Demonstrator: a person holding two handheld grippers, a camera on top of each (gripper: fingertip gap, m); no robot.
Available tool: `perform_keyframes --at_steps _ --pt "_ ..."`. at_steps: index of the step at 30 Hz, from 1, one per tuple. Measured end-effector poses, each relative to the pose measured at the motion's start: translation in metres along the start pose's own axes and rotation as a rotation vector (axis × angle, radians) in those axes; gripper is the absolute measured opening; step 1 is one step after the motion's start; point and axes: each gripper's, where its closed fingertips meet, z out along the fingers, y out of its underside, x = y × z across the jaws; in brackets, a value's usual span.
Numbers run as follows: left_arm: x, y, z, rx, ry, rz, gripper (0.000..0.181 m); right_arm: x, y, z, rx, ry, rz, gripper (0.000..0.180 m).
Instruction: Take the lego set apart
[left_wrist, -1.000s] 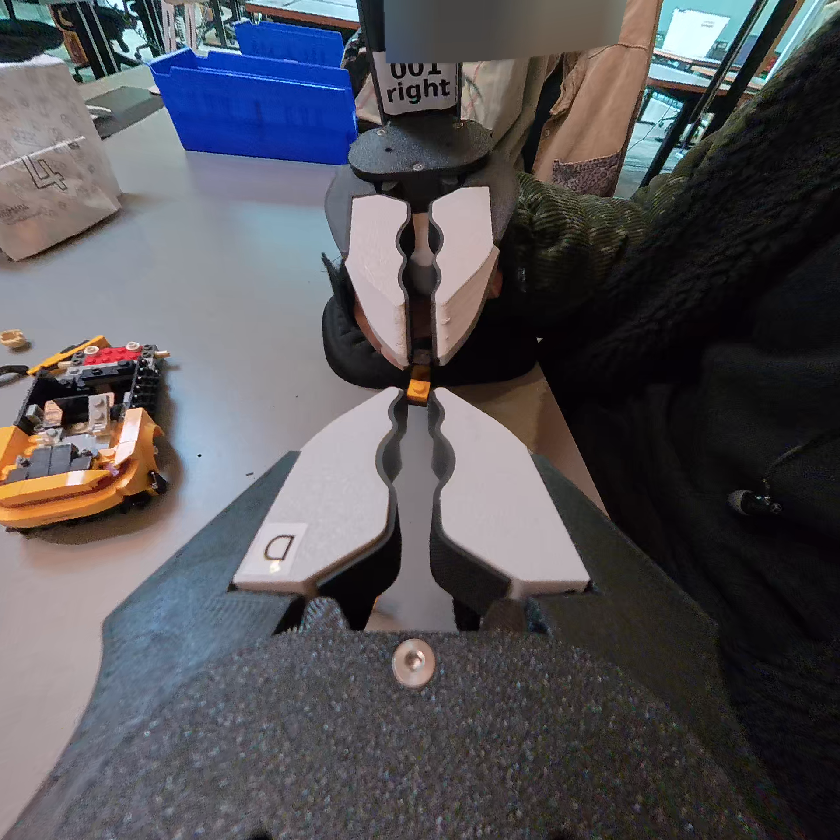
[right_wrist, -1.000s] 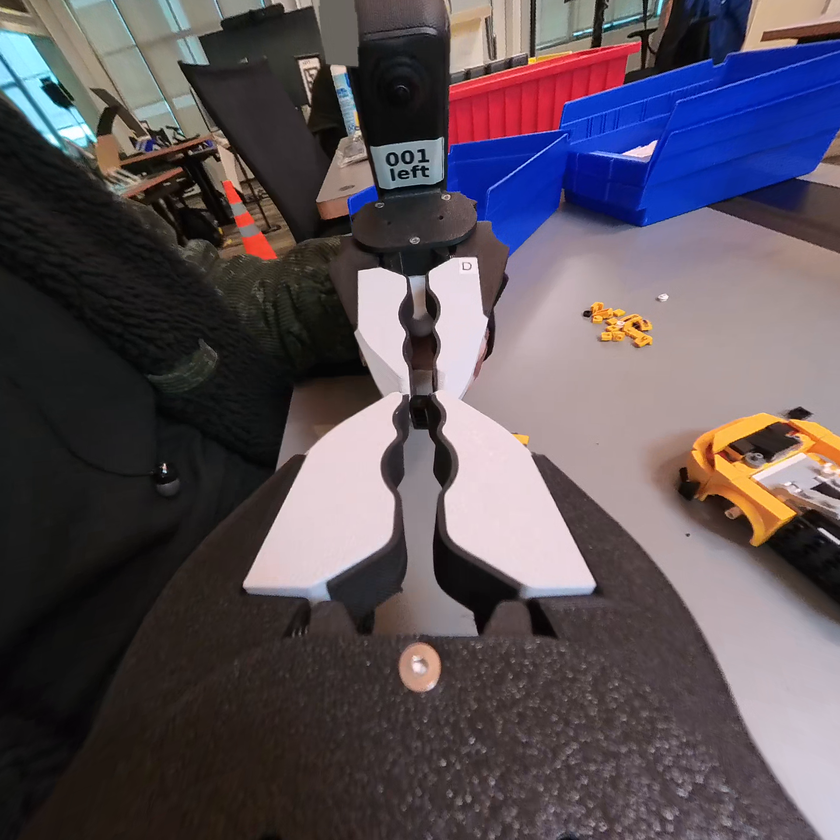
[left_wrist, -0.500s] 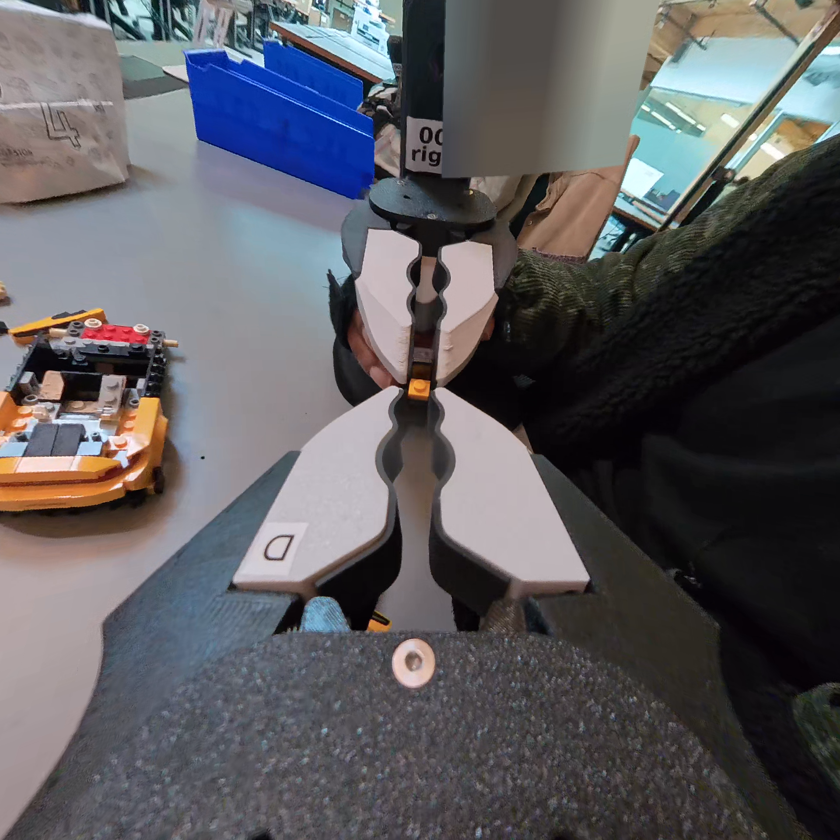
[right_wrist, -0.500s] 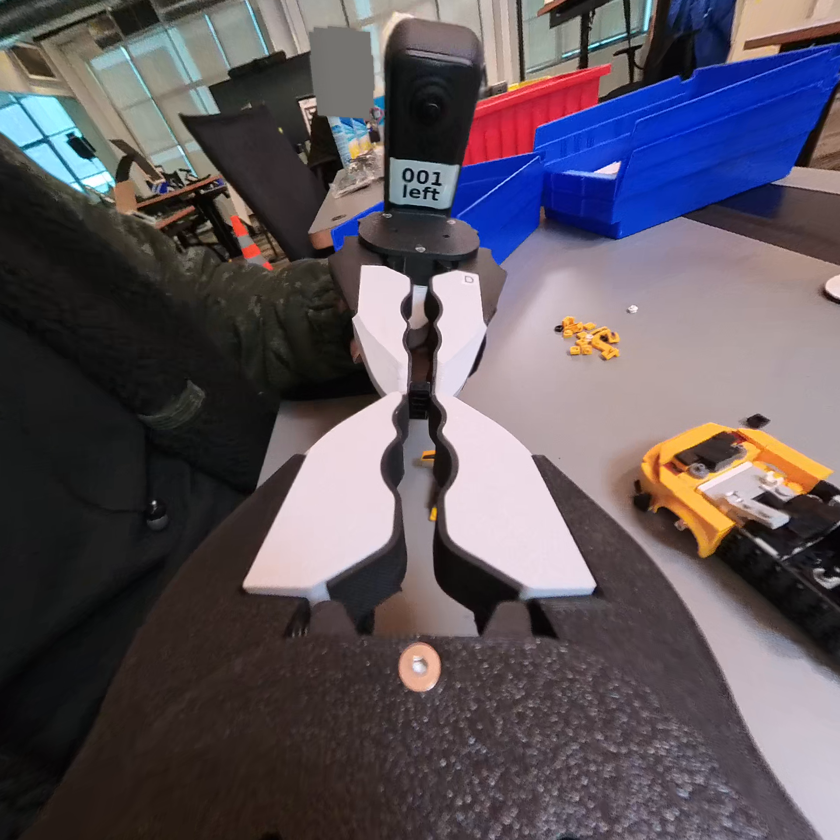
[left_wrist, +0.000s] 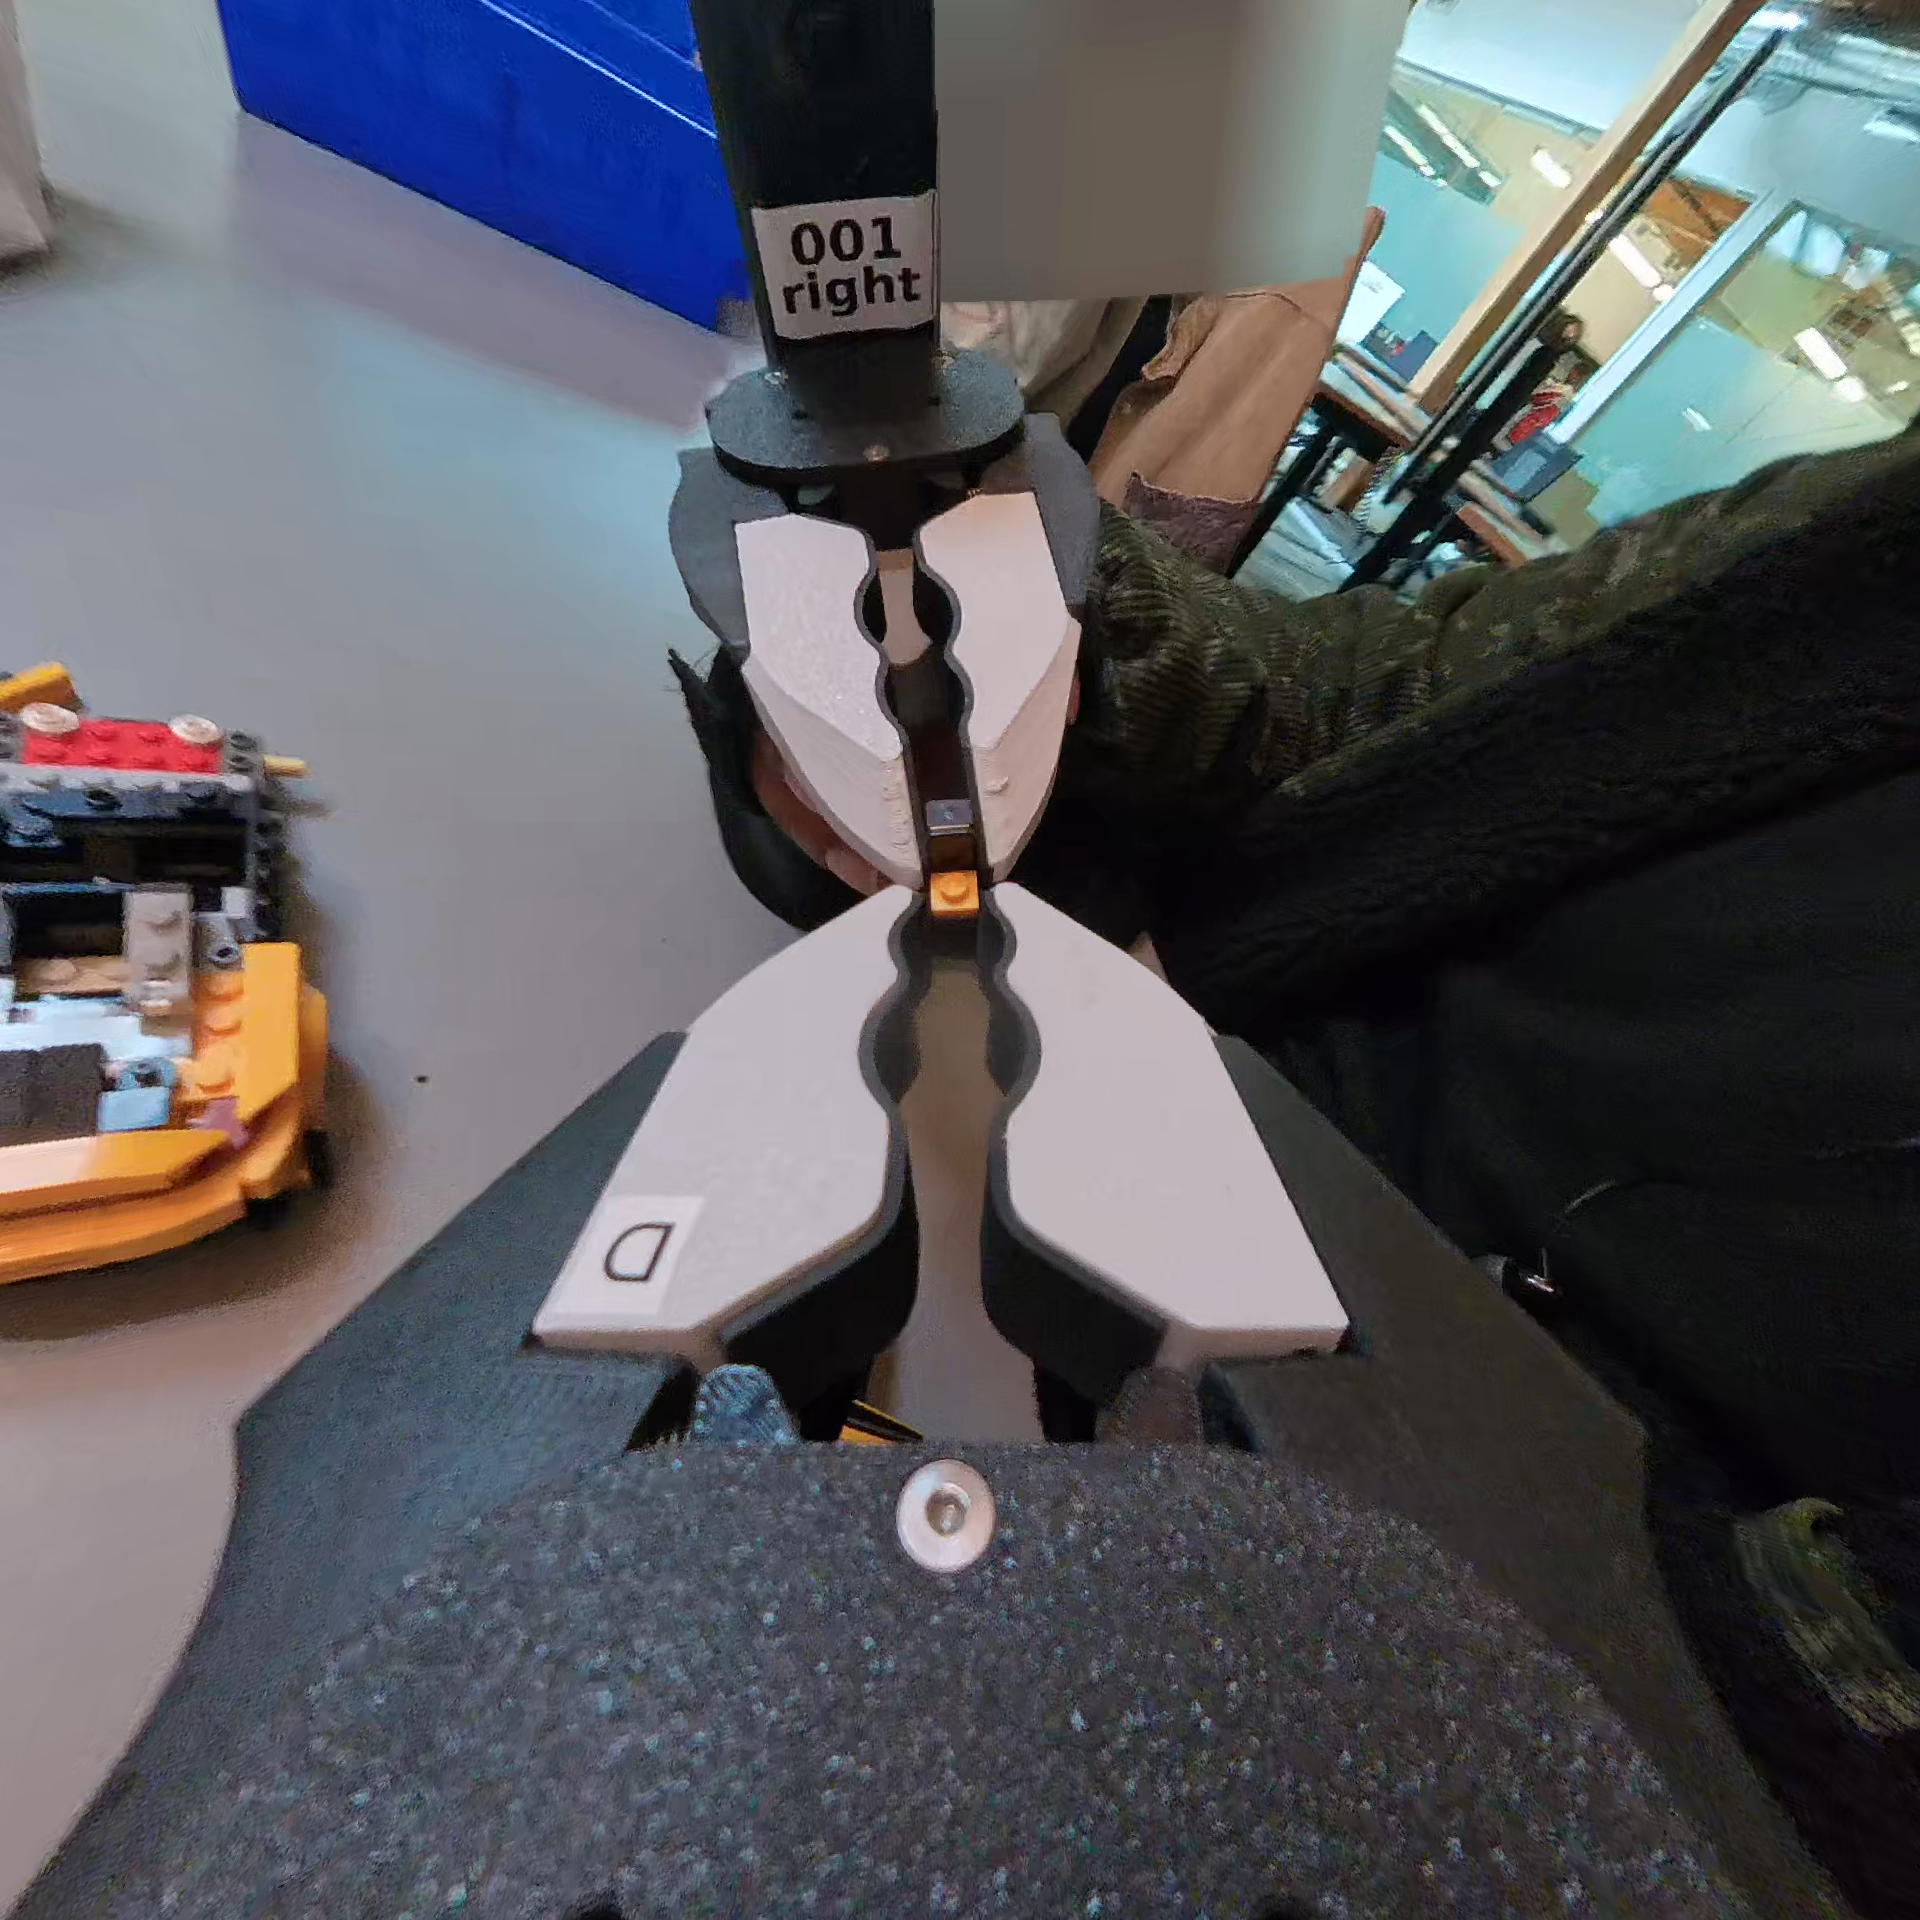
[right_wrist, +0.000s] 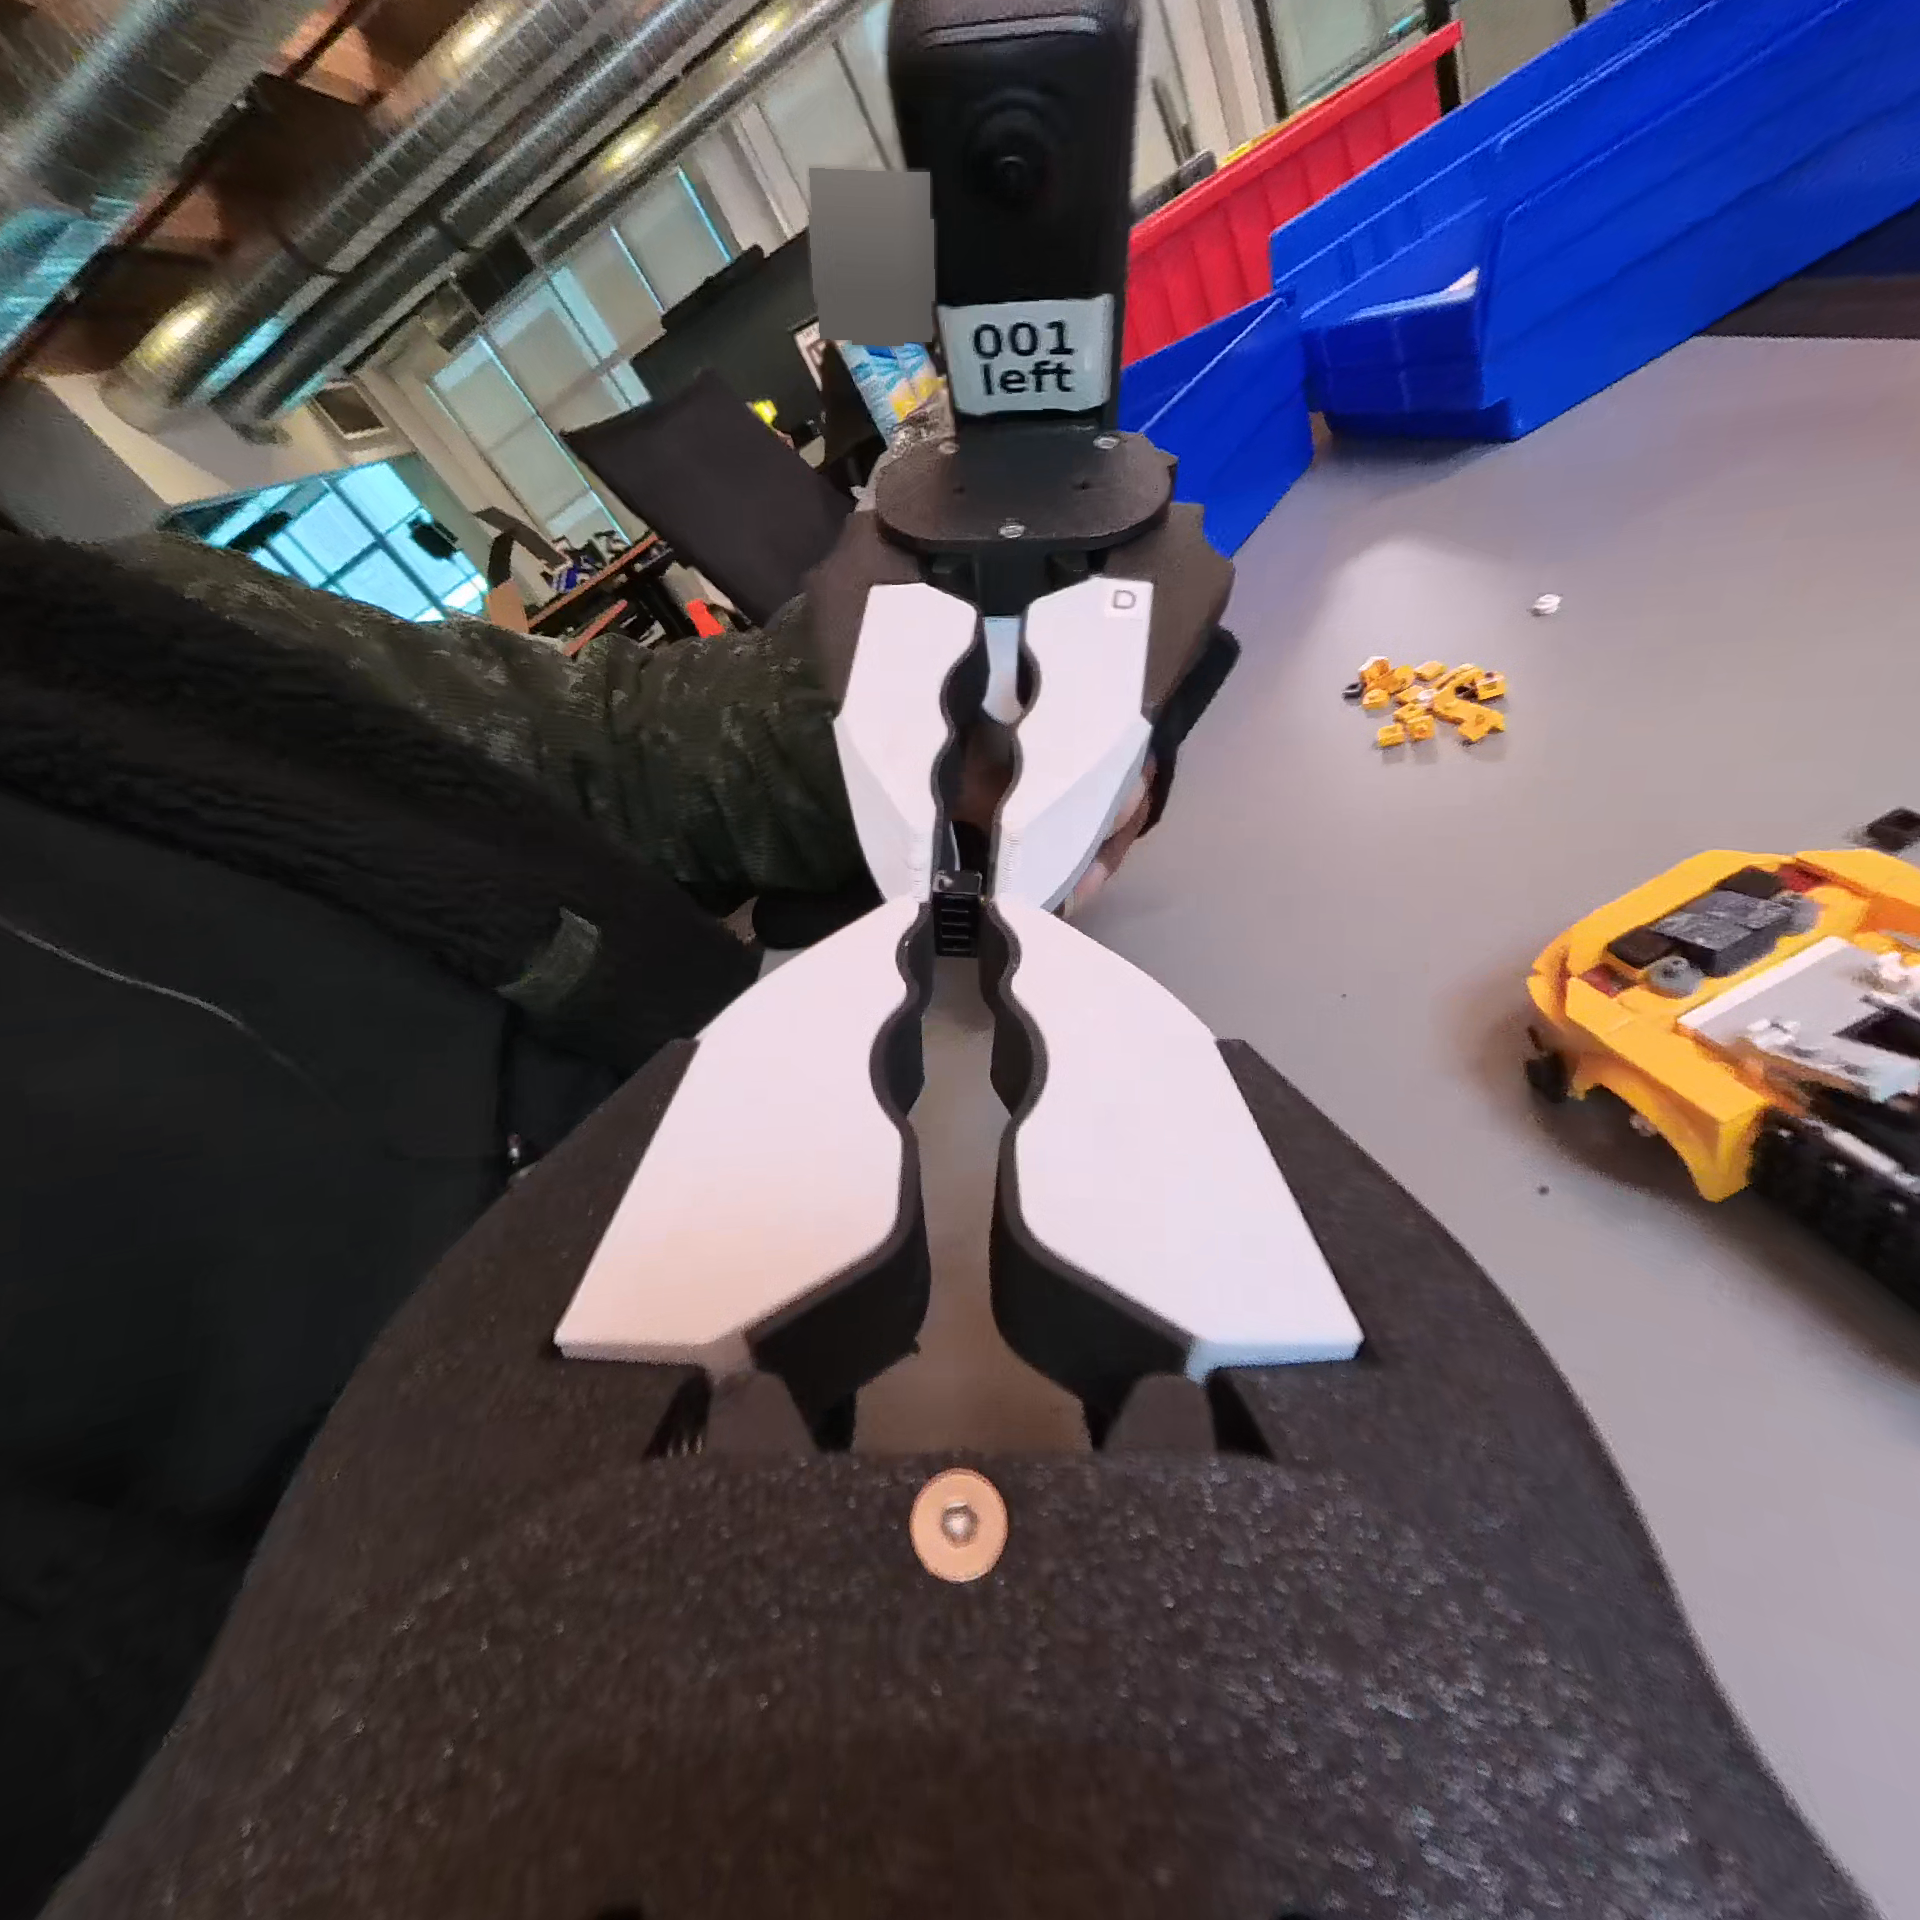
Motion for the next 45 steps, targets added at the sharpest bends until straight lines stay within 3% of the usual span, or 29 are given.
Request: perform_keyframes --at_steps 11,19,22,24,28,32,35,40,45 --pt "-0.008 -0.002 -0.007 0.049 0.019 -0.152 0.008 0.009 -0.002 0.002 0.025 0.06 -0.12 0.008" --pt "-0.008 -0.007 -0.004 0.041 0.036 -0.125 0.009 0.008 -0.006 -0.006 0.03 0.02 -0.134 0.007" --pt "-0.02 -0.014 -0.041 0.13 -0.04 -0.131 0.009 0.012 -0.028 -0.051 0.195 0.056 -0.13 0.007" --pt "-0.026 -0.007 -0.053 0.113 -0.095 -0.123 0.009 0.018 -0.016 -0.045 0.144 0.119 -0.147 0.007" --pt "-0.03 0.0 -0.043 0.081 -0.104 -0.177 0.009 0.046 0.021 0.003 -0.197 0.336 -0.36 0.008" --pt "-0.035 0.01 -0.037 0.094 -0.058 -0.291 0.008 0.063 0.049 0.019 -0.417 0.44 -0.496 0.011" --pt "-0.037 0.013 -0.033 0.118 -0.001 -0.392 0.008 0.062 0.045 0.018 -0.395 0.458 -0.516 0.027" --pt "-0.036 0.015 -0.03 0.141 0.064 -0.484 0.008 0.047 0.027 0.019 -0.271 0.442 -0.574 0.035" --pt "-0.034 0.021 -0.024 0.108 0.075 -0.509 0.008 0.041 0.029 0.027 -0.291 0.445 -0.664 0.046"
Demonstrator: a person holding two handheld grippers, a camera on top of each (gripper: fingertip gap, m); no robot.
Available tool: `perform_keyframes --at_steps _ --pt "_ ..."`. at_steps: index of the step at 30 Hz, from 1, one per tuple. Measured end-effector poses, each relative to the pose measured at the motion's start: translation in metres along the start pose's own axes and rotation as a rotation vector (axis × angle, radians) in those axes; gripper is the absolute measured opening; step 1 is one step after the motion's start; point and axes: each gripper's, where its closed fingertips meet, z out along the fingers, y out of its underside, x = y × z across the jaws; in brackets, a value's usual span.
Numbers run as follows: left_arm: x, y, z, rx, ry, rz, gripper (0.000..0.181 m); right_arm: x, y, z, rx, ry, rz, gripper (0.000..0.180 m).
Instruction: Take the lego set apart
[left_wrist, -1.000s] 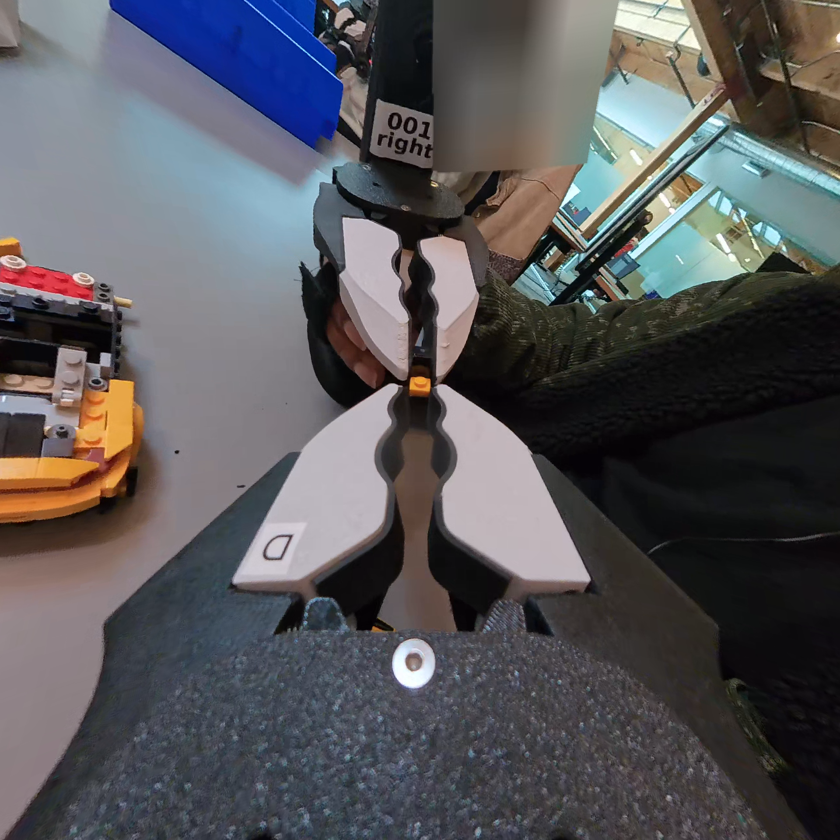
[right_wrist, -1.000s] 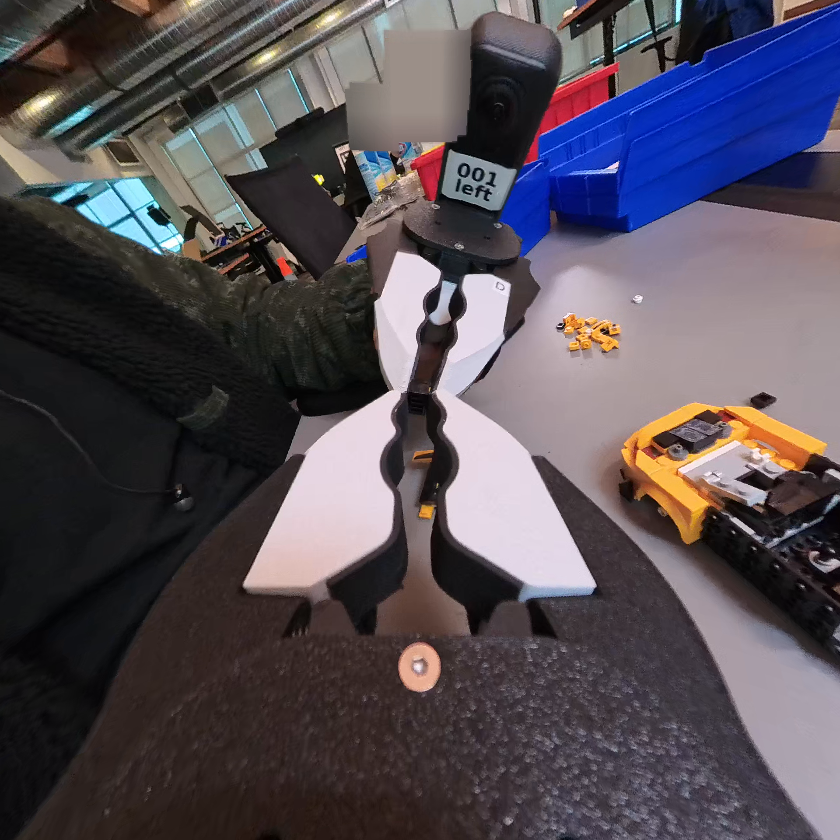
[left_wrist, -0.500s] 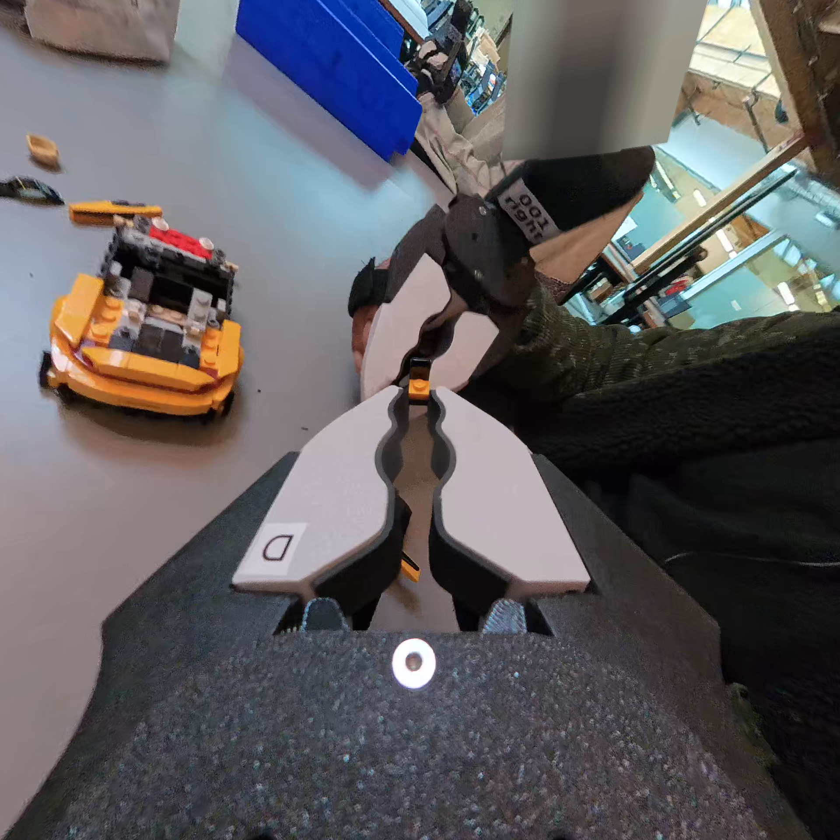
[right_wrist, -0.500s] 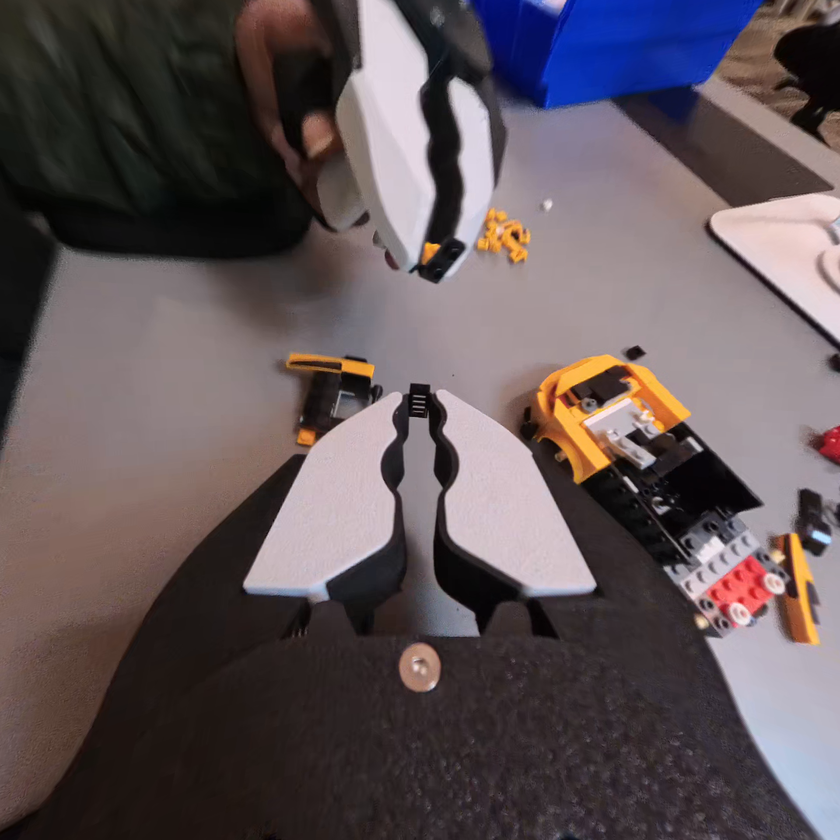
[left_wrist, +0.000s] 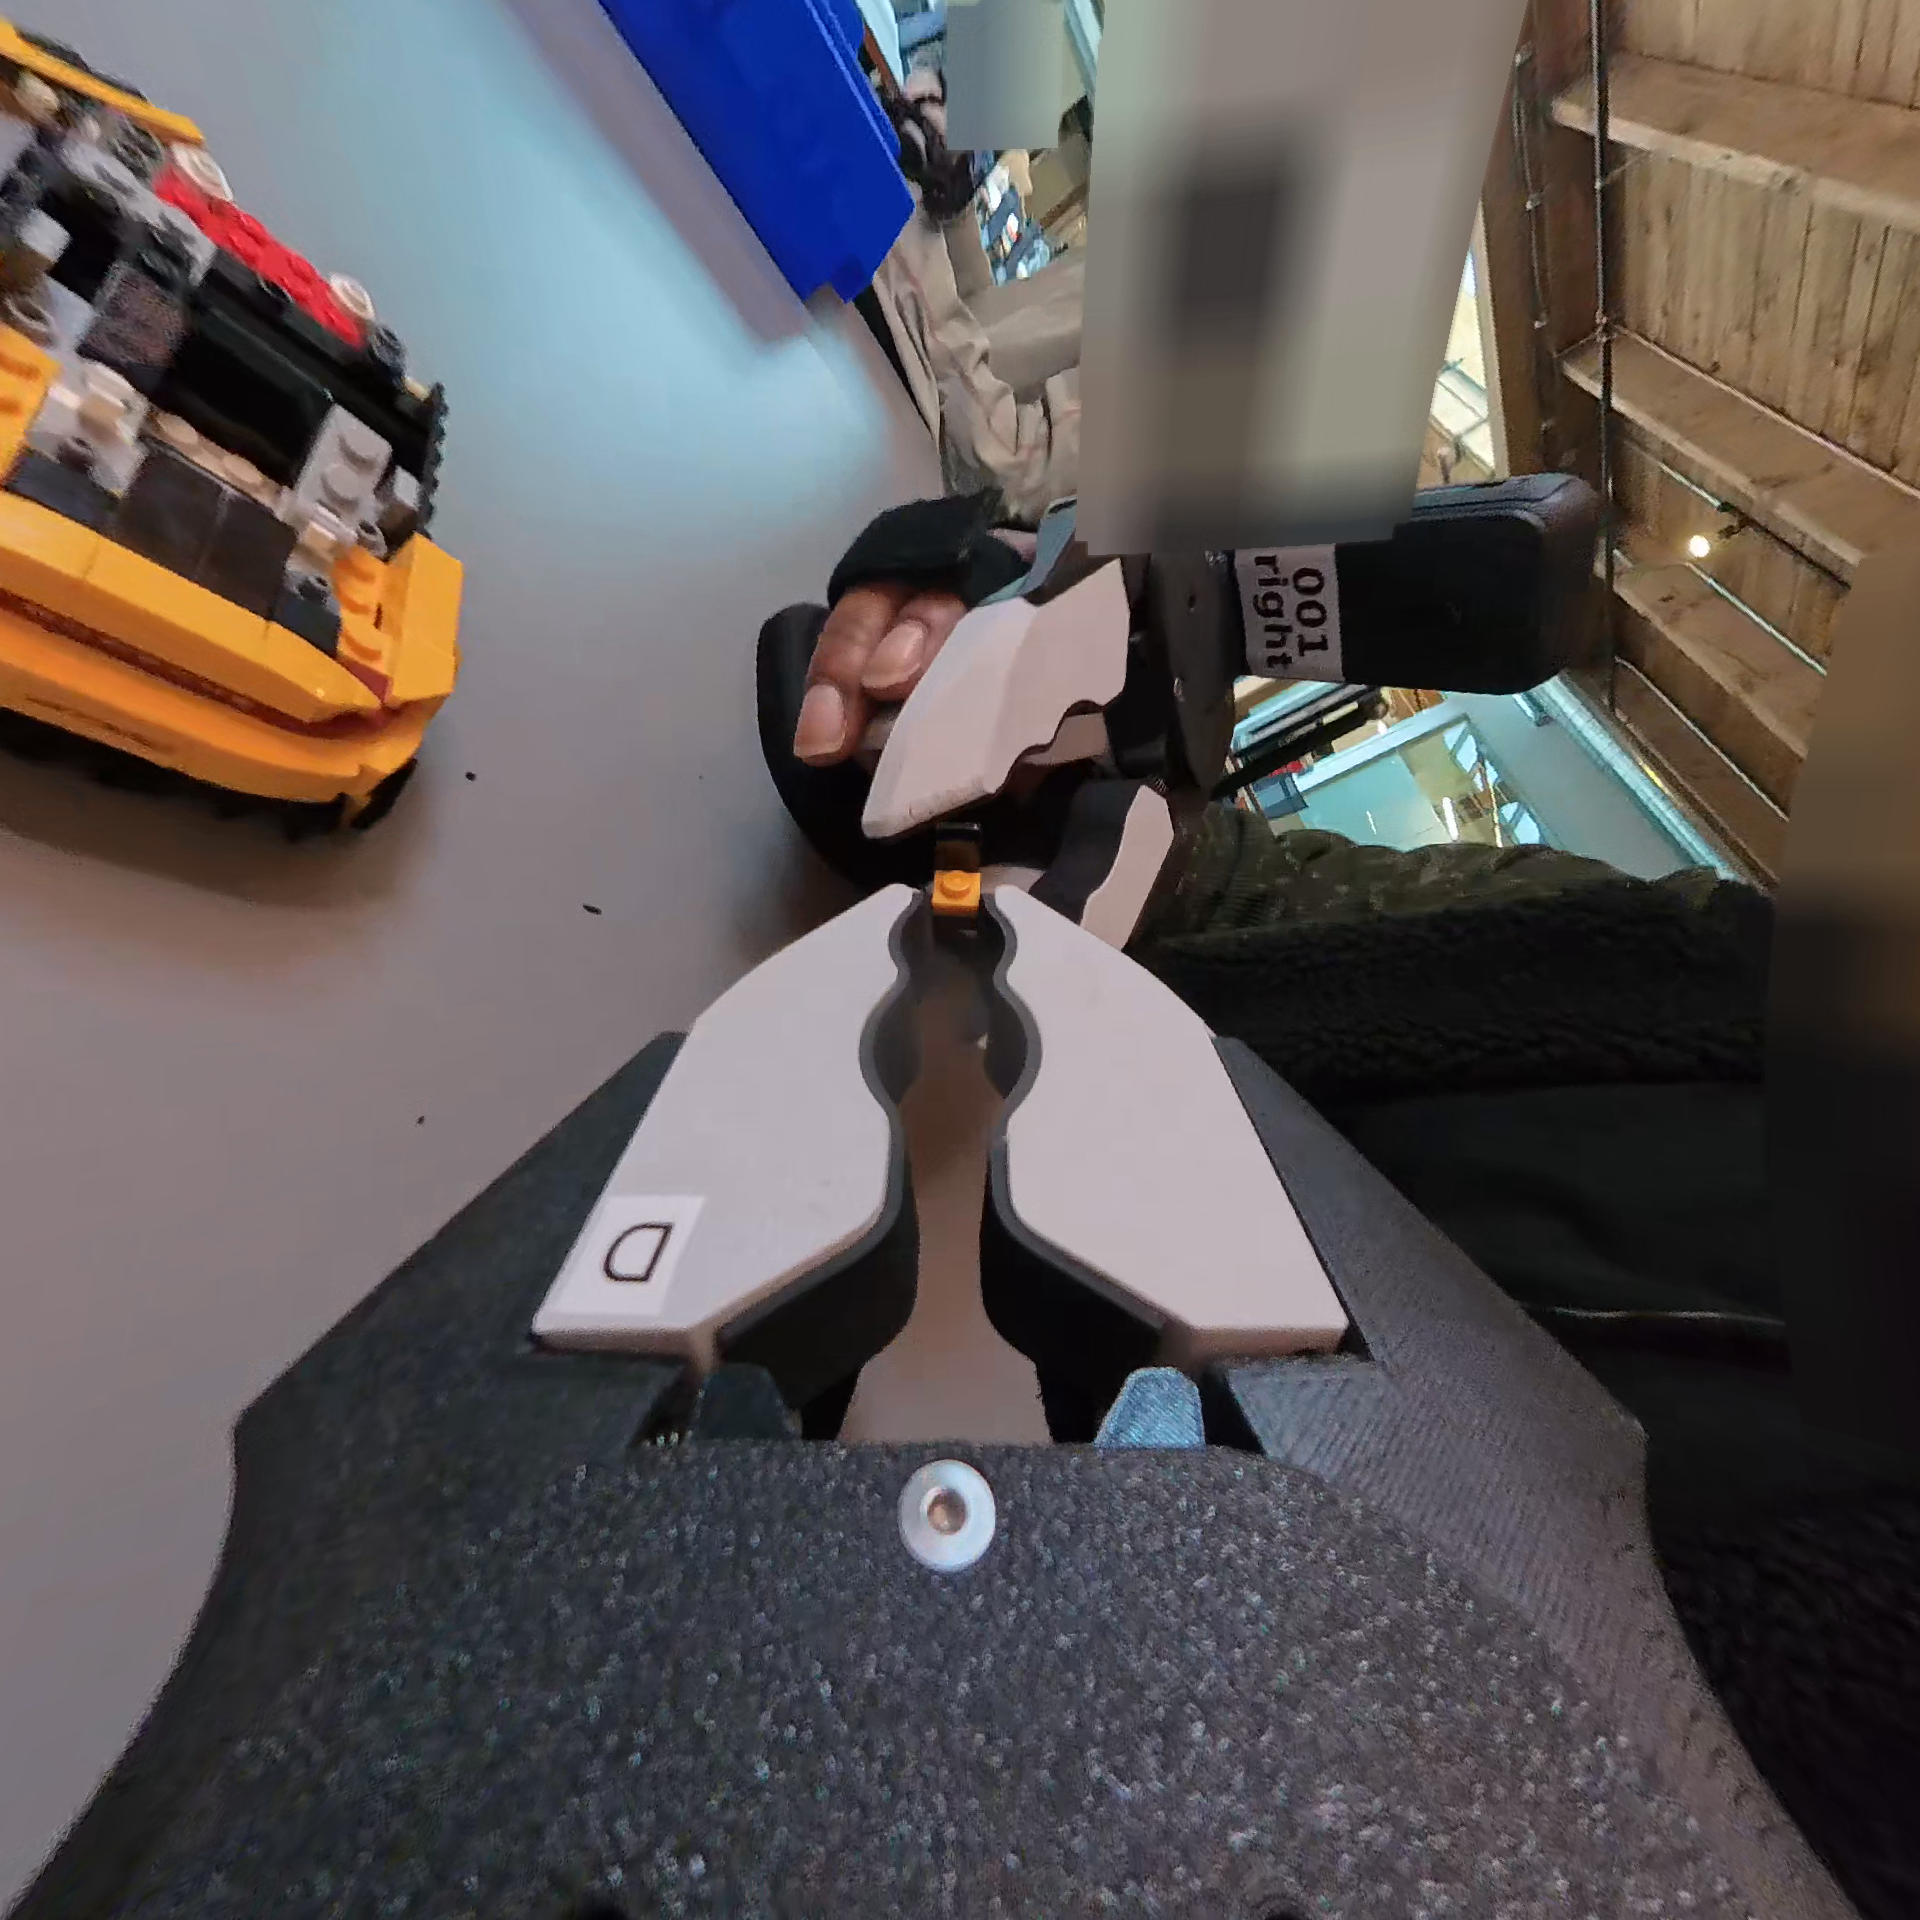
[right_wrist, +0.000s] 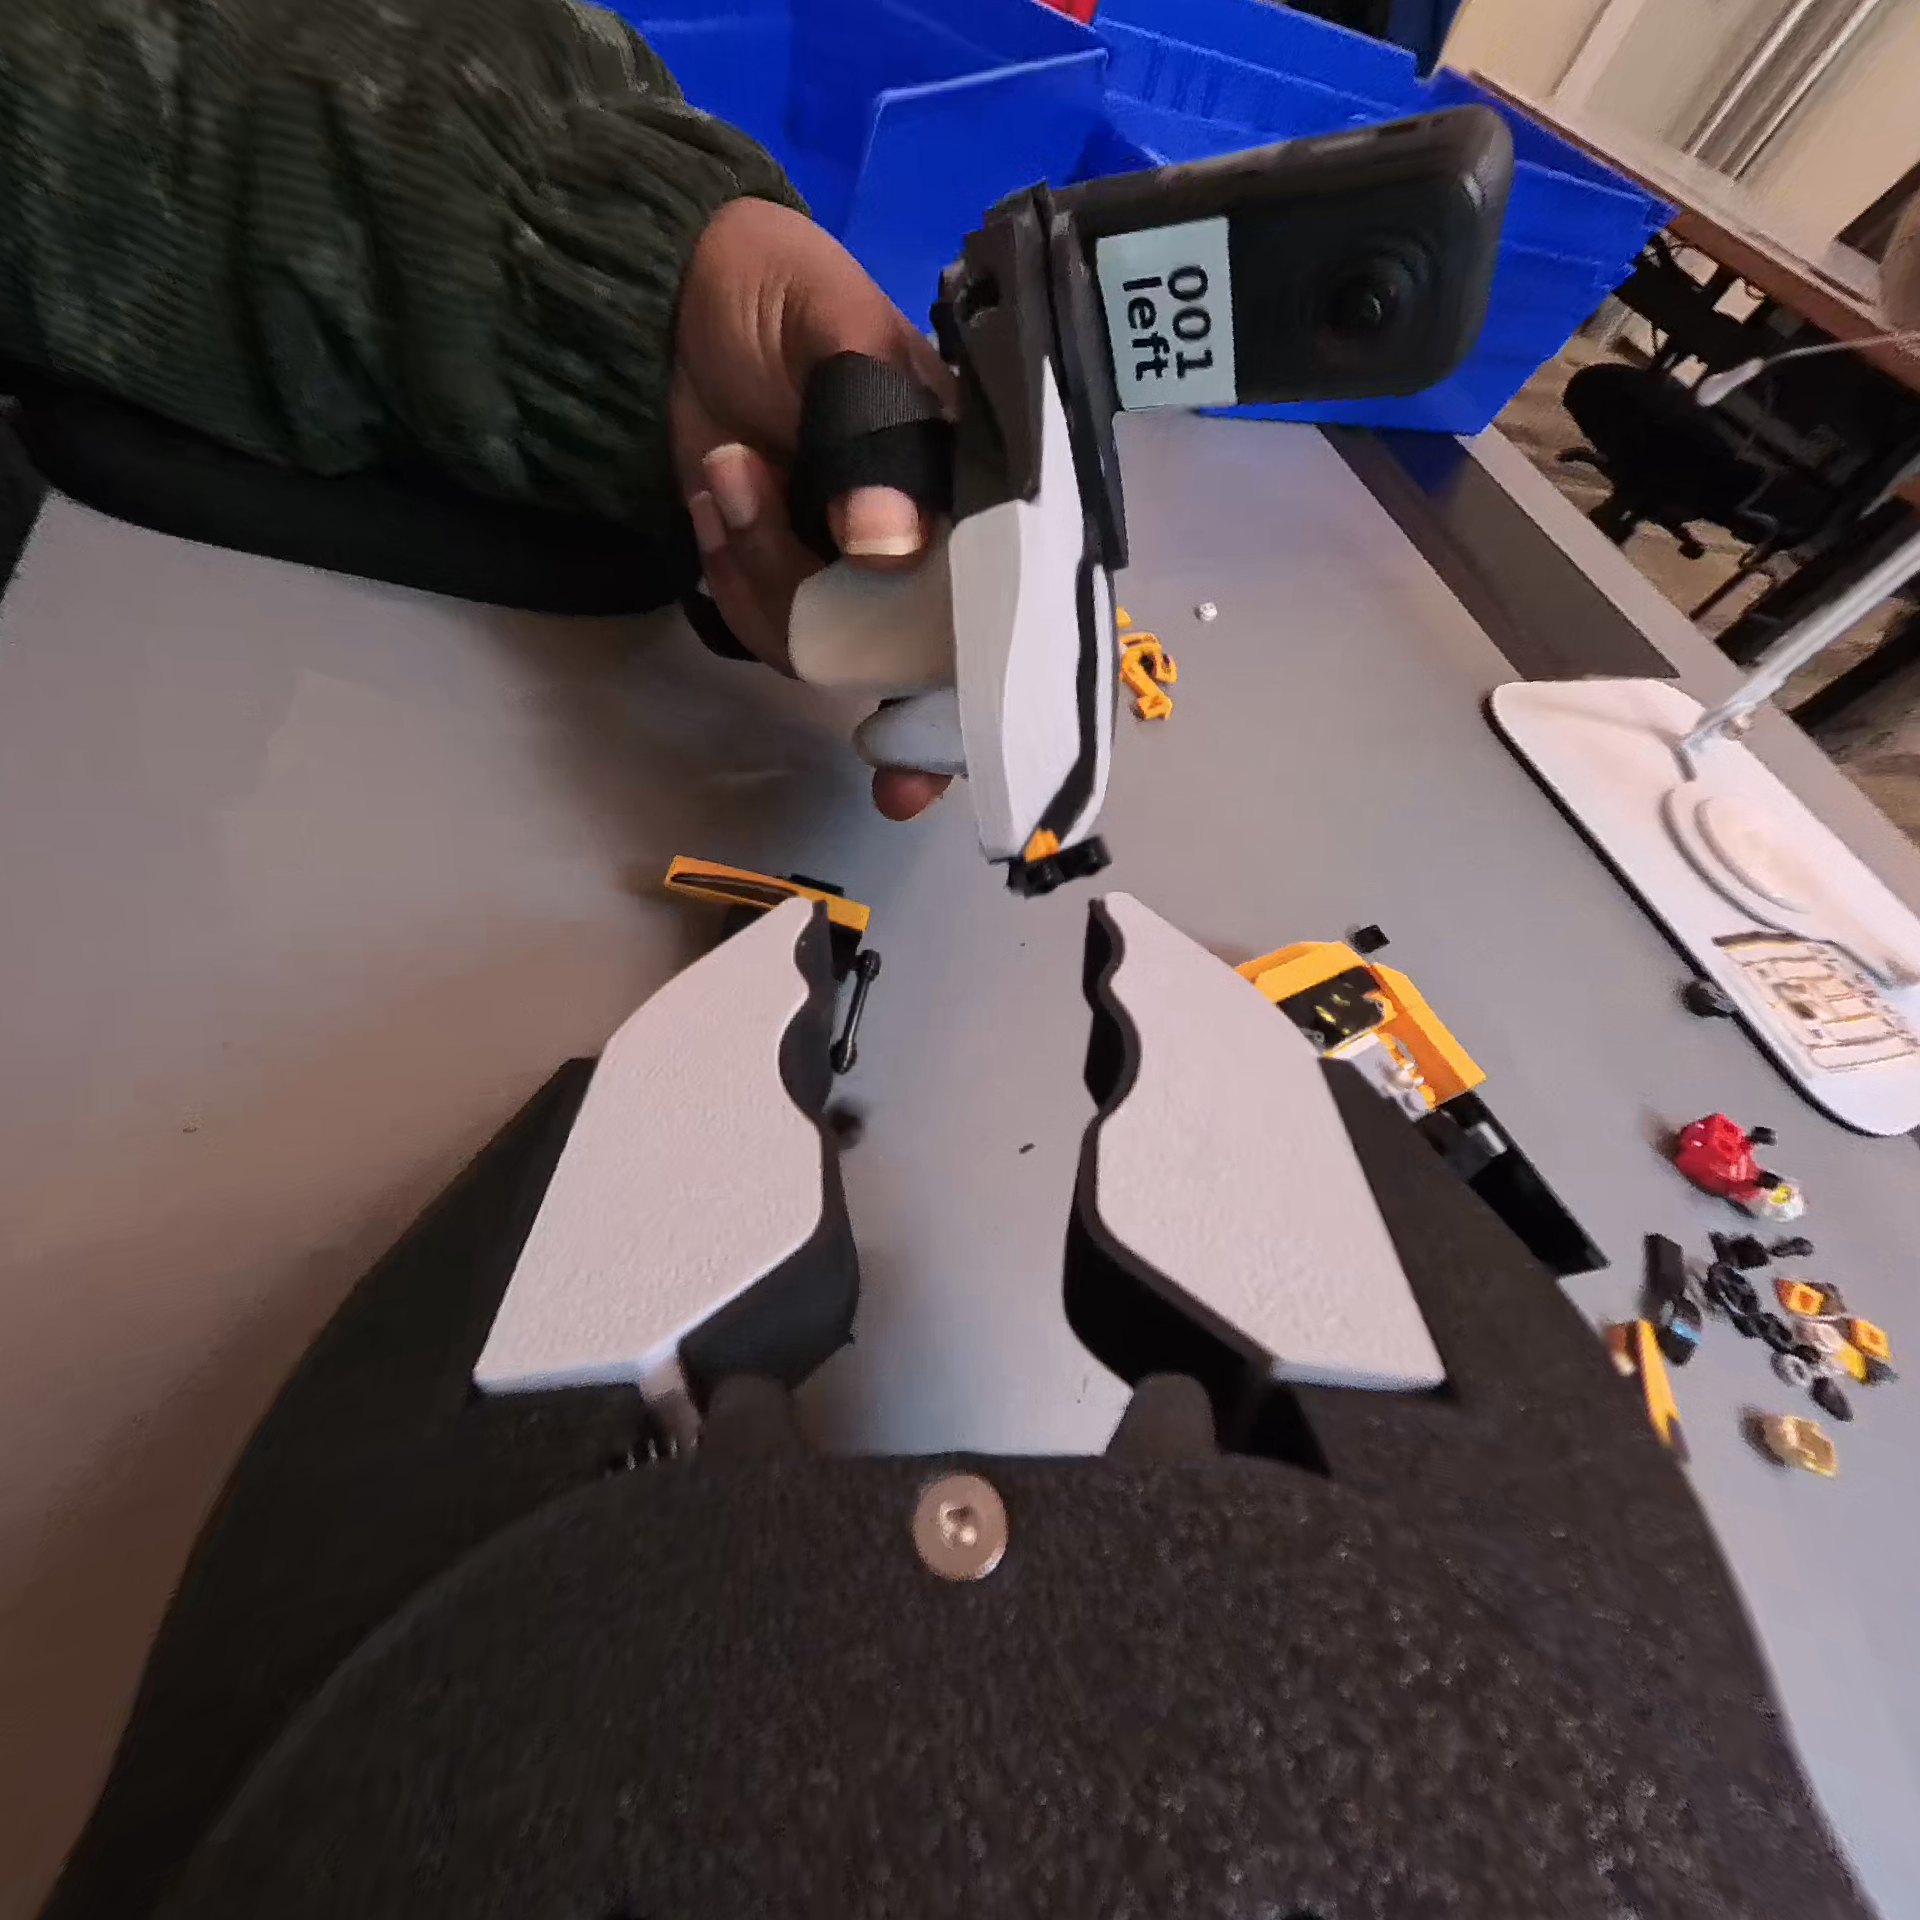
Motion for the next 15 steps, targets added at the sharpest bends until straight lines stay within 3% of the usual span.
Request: perform_keyframes --at_steps 9,15 --pt "0.005 0.008 0.004 -0.037 0.034 -0.016 0.008 0.006 -0.011 -0.004 0.069 0.072 -0.104 0.021" --pt "0.007 0.003 0.002 -0.012 0.021 0.019 0.013 0.002 -0.011 -0.006 0.068 0.06 -0.135 0.017"
